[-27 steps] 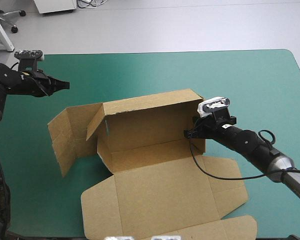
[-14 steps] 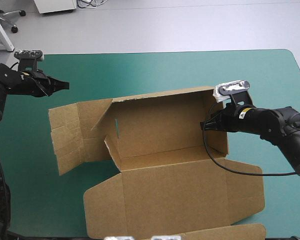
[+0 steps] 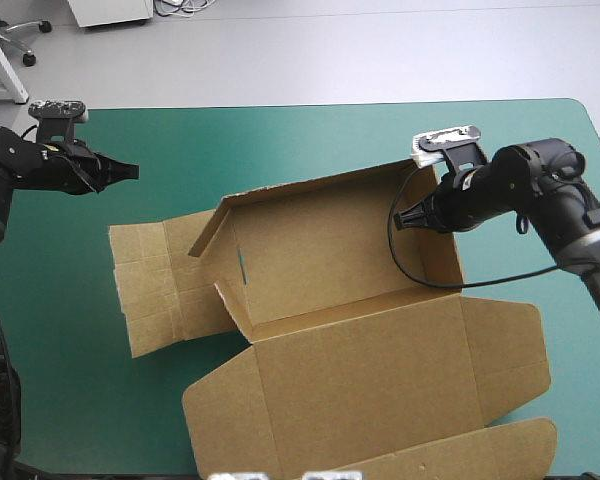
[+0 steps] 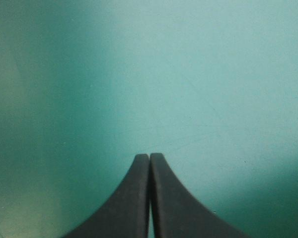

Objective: Fold the box

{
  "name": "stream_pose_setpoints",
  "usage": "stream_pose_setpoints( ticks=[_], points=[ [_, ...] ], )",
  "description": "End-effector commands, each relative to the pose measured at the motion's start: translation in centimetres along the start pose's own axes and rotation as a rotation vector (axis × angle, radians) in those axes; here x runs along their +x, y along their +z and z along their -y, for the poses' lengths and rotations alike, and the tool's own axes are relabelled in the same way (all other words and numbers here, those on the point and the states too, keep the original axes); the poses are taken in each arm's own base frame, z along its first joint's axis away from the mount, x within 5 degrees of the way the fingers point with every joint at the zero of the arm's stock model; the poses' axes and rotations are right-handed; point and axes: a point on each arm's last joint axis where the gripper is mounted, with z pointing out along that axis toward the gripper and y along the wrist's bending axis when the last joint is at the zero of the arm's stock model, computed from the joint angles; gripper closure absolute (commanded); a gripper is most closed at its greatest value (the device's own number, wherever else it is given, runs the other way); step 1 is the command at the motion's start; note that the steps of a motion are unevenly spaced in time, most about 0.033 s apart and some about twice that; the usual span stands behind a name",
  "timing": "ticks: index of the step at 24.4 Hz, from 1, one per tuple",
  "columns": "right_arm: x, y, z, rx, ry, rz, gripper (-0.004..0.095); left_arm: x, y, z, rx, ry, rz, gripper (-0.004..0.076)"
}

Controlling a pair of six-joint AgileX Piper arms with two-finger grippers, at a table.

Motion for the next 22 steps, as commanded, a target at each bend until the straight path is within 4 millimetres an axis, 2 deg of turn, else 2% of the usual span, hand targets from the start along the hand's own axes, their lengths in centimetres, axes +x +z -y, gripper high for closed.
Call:
stream_pose_setpoints(
  ticks=[1, 16, 20, 22],
  points=[
    [-1.4, 0.2, 0.1, 0.001, -0.006, 0.039, 0.0922, -1.2, -2.3, 0.6, -0.002, 0.001, 0.109, 0.0738],
    [-2.3, 12.3, 1.3, -0.017, 0.046, -0.128, 0.0922, -1.3, -2.3, 0.7, 0.009, -0.007, 0.114, 0.0738],
    [-2.2, 14.3, 1.6, -0.014, 0.052, -0.146, 0.0922, -1.3, -2.3, 0.7, 0.009, -0.007, 0.114, 0.0738],
    [-2.2, 14.5, 1.6, -0.014, 0.053, -0.145, 0.0922, -1.3, -2.3, 0.7, 0.009, -0.007, 0.114, 0.0738]
  ],
)
